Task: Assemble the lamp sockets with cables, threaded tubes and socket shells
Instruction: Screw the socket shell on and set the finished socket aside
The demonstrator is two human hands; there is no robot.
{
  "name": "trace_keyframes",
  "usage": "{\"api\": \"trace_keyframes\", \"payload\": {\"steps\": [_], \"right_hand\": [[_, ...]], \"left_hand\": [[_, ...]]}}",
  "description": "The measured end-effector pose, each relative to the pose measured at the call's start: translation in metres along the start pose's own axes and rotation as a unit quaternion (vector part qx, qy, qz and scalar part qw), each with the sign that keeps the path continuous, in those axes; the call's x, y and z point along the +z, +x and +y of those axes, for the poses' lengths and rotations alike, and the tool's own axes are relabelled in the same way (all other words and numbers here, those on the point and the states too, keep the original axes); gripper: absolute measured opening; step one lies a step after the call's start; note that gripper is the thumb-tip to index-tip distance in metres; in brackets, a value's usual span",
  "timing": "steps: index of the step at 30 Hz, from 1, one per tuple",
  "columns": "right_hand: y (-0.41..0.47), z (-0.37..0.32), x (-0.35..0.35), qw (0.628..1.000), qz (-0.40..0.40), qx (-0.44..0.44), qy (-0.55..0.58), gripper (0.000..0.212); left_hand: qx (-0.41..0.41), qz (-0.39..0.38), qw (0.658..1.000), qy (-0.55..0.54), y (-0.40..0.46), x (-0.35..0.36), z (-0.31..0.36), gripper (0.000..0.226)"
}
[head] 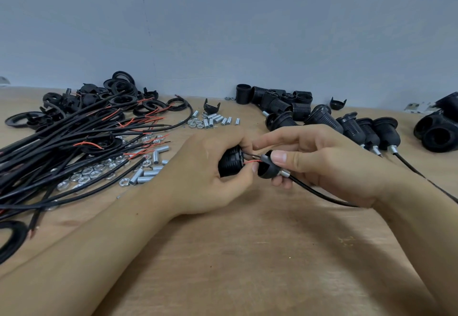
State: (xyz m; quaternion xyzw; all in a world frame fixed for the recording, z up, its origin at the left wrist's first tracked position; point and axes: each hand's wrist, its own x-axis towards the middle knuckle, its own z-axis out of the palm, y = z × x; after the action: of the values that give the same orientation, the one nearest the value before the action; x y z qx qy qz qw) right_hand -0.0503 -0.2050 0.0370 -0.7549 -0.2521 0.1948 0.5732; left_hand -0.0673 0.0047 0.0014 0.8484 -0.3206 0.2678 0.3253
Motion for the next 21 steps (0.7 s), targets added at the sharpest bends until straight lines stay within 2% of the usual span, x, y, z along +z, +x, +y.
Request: {"api": "trace_keyframes", "payload": {"steps": [7, 9, 12, 16, 21], "right_hand": [[-0.0009, -0.0009, 0.0017, 0.998, -0.009, 0.015, -0.061, 0.039], [-0.0011, -0.0015, 0.0036, 0.998, -0.010, 0.009, -0.063, 0.037], [0.0002, -0.0012, 0.0029, 0.999, 0.018, -0.002, -0.034, 0.038], [-0.0001, -0.0035, 0.0027, 1.000, 0.003, 0.003, 0.030, 0.041], [-0.0011, -0.0063, 0.0069, 0.999, 0.011, 0.002, -0.039, 0.041]], "left_hand": [[0.030, -0.025, 0.999, 0.002, 0.0011, -0.0009, 0.0024, 0.009], [0.042, -0.031, 0.999, -0.005, 0.0020, -0.0007, 0.0038, 0.013], [0.042, -0.030, 0.999, -0.013, 0.0035, -0.0011, 0.0045, 0.014], [0.043, -0.037, 0.998, -0.006, 0.0023, -0.0017, 0.0056, 0.010], [0.031, -0.059, 0.997, 0.028, 0.0008, -0.0026, 0.0074, 0.012]]}}
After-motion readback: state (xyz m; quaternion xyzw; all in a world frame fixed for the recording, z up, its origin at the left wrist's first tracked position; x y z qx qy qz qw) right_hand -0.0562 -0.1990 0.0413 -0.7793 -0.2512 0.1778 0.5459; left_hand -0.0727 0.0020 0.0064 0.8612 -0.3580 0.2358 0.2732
